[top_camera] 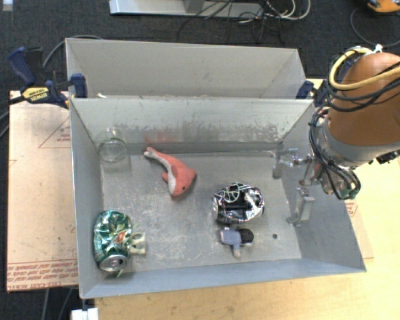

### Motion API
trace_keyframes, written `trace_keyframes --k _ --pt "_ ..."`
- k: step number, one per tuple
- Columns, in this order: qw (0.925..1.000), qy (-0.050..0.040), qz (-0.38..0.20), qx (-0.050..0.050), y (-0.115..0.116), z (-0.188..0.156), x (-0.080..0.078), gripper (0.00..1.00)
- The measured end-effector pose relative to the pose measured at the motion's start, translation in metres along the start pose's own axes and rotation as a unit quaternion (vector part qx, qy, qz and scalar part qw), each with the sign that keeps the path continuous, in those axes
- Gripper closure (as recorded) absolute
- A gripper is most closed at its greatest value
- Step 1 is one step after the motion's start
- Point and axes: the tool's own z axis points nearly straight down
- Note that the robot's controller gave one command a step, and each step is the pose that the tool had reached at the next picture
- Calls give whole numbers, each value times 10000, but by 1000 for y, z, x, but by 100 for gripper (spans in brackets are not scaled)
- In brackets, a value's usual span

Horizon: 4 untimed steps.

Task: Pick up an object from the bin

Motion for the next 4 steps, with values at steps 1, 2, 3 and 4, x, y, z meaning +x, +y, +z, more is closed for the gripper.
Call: trace_keyframes --k 1,2,3,4 --pt "9987 53 512 -21 73 68 -34 0" --pt "9992 -3 -390 -1 55 101 -58 0" --pt "9839 71 1783 -27 20 154 -48 100" --pt "9840 70 1780 -26 20 154 -48 100"
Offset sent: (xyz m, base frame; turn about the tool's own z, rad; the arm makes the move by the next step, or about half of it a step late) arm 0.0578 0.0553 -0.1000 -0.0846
